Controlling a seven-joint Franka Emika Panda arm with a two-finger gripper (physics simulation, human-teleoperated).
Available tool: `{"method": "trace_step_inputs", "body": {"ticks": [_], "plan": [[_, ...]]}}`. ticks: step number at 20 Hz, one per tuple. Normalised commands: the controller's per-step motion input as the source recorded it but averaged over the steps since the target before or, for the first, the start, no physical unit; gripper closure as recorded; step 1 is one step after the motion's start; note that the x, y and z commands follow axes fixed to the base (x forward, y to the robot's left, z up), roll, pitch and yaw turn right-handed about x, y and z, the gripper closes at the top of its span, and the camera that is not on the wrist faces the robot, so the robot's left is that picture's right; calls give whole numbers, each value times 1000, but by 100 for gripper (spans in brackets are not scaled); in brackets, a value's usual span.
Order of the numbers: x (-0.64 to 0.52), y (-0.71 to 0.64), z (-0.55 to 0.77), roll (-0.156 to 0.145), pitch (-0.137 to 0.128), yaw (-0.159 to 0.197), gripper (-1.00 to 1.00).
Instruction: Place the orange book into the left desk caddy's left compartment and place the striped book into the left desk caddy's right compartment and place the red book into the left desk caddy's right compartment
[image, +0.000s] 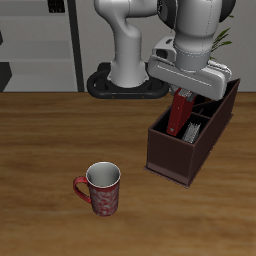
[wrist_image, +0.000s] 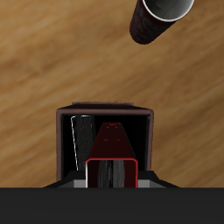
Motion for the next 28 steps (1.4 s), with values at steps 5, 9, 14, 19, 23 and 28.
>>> {"method": "trace_step_inputs", "body": {"ticks": [5,9,14,19,23,28], "plan": [[66,-2,-51,-5,6,6,100],[82,-23,-92,-6,12,5,100],[73,-40,-128,-13,23,4,100],[96,-48,-184,-25,62,15,100],[47,-86,-35,-15,25,-9,-100],[-1,-41,77,-5,-9,10,-100]]}}
